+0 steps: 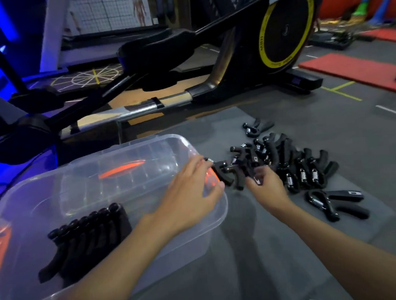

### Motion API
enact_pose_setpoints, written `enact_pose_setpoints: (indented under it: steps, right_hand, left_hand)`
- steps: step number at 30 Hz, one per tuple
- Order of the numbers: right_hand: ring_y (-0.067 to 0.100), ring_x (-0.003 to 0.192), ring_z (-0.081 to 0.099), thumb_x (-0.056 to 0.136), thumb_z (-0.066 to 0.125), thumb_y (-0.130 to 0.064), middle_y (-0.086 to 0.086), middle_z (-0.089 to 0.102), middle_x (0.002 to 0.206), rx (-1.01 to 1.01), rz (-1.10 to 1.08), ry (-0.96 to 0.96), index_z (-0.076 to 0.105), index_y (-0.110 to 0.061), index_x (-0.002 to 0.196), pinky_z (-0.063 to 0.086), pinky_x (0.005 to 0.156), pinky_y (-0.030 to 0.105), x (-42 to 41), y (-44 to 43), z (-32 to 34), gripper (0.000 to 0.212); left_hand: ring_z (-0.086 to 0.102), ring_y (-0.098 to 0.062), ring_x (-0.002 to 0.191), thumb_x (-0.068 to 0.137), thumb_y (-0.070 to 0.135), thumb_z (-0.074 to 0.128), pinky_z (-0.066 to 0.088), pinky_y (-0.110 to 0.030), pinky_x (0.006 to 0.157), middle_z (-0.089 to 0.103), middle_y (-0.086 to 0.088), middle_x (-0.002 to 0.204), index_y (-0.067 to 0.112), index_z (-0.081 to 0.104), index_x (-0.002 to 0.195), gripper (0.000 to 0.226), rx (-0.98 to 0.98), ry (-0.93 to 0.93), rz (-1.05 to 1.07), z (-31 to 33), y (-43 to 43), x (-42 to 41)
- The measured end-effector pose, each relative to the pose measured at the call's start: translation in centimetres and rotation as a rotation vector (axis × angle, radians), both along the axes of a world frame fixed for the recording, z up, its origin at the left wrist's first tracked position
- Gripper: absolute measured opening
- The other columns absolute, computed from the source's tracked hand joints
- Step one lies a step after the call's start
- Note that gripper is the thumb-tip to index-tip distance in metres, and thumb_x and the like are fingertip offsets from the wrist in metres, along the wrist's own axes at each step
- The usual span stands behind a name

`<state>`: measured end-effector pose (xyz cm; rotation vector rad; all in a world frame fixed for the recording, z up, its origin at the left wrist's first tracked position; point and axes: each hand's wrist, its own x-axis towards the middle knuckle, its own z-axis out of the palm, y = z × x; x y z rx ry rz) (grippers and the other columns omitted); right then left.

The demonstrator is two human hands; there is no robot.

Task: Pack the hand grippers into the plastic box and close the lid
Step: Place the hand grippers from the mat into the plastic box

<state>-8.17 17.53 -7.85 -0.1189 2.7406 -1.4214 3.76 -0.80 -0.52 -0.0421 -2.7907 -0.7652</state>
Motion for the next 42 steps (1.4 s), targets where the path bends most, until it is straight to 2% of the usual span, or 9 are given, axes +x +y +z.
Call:
enact_pose_setpoints:
  steps: [5, 8, 13, 16, 20, 24, 33, 39, 42]
  right_hand:
    - [0.029, 0.104, 0.058, 0.080, 0.077, -0.028, 0.013, 0.061, 0.111, 0.055, -0.005, -0.128, 0.055, -0.005, 0.118, 0.046, 0.088, 0.034, -2.9, 0.0, -5.3, 0.050]
    - [0.030, 0.109, 0.054, 0.078, 0.076, -0.038, 0.007, 0.059, 0.113, 0.094, 0.002, -0.107, 0.053, -0.012, 0.118, 0.045, 0.092, 0.037, -4.0, -2.3, -6.9, 0.053]
    - [0.031, 0.119, 0.043, 0.073, 0.074, -0.053, 0.007, 0.049, 0.129, 0.447, -0.201, 0.132, 0.047, -0.016, 0.130, 0.036, 0.098, 0.043, -4.9, -2.8, -8.5, 0.072]
    - [0.034, 0.124, 0.040, 0.070, 0.072, -0.062, 0.009, 0.049, 0.136, 0.496, -0.223, 0.063, 0.042, -0.017, 0.138, 0.032, 0.103, 0.044, -5.2, -2.7, -9.2, 0.086]
    - [0.029, 0.126, 0.044, 0.070, 0.075, -0.057, 0.008, 0.055, 0.133, 0.371, -0.236, 0.068, 0.046, -0.011, 0.135, 0.033, 0.105, 0.041, -5.2, -2.2, -9.2, 0.085]
    - [0.027, 0.122, 0.049, 0.069, 0.082, -0.041, 0.009, 0.057, 0.127, 0.128, -0.210, 0.045, 0.053, -0.004, 0.124, 0.040, 0.099, 0.036, -4.1, -1.0, -7.5, 0.073]
    - [0.021, 0.114, 0.059, 0.066, 0.087, -0.038, 0.006, 0.065, 0.122, 0.027, -0.187, -0.010, 0.059, -0.008, 0.128, 0.042, 0.090, 0.023, 1.0, 2.8, -2.0, 0.074]
    - [0.015, 0.119, 0.057, 0.057, 0.082, -0.059, -0.002, 0.062, 0.128, -0.045, -0.102, 0.142, 0.055, -0.018, 0.134, 0.046, 0.104, 0.036, 4.0, 2.8, 4.3, 0.092]
    - [0.012, 0.119, 0.056, 0.063, 0.085, -0.049, -0.003, 0.061, 0.130, -0.078, -0.057, 0.224, 0.053, -0.017, 0.137, 0.043, 0.104, 0.028, 5.3, 2.2, 8.0, 0.087]
  left_hand:
    - [0.023, -0.001, 0.138, 0.081, 0.064, 0.034, 0.004, -0.001, 0.104, 0.028, 0.011, 0.152, 0.022, 0.042, 0.141, 0.073, -0.003, 0.042, 0.012, -0.4, 0.3, -0.2]
    - [0.022, 0.002, 0.139, 0.082, 0.065, 0.036, 0.012, -0.010, 0.108, 0.022, 0.019, 0.152, 0.027, 0.040, 0.142, 0.071, 0.004, 0.026, 0.014, -0.6, 0.0, -0.3]
    - [0.021, 0.009, 0.138, 0.081, 0.067, 0.037, 0.018, -0.015, 0.108, 0.019, 0.030, 0.148, 0.035, 0.040, 0.138, 0.065, 0.034, 0.027, 0.001, -0.8, -0.1, -0.2]
    - [0.018, 0.007, 0.141, 0.081, 0.065, 0.037, 0.016, -0.013, 0.108, 0.020, 0.029, 0.147, 0.032, 0.042, 0.138, 0.066, 0.032, 0.035, -0.013, -0.7, 0.0, -0.1]
    - [0.017, 0.006, 0.142, 0.081, 0.065, 0.038, 0.017, -0.015, 0.108, 0.021, 0.027, 0.148, 0.032, 0.044, 0.137, 0.065, 0.041, 0.032, -0.021, -0.7, 0.0, -0.1]
    - [0.023, 0.005, 0.139, 0.080, 0.064, 0.038, 0.011, -0.001, 0.102, 0.024, 0.023, 0.148, 0.029, 0.046, 0.135, 0.067, 0.039, 0.029, -0.017, -0.6, 0.0, -0.2]
    - [0.030, -0.007, 0.137, 0.076, 0.063, 0.039, 0.026, -0.029, 0.113, 0.033, 0.011, 0.144, 0.026, 0.054, 0.129, 0.067, 0.097, 0.000, 0.000, -0.3, 0.0, -0.5]
    - [0.050, -0.013, 0.120, 0.086, 0.031, 0.067, 0.039, -0.033, 0.102, 0.051, 0.009, 0.127, 0.022, 0.058, 0.122, 0.038, 0.190, 0.089, 0.047, 1.6, -1.1, 0.2]
    - [0.055, -0.011, 0.113, 0.084, 0.030, 0.071, 0.041, -0.029, 0.096, 0.059, 0.009, 0.119, 0.022, 0.059, 0.119, 0.037, 0.297, 0.168, 0.086, 3.3, -1.7, 0.7]
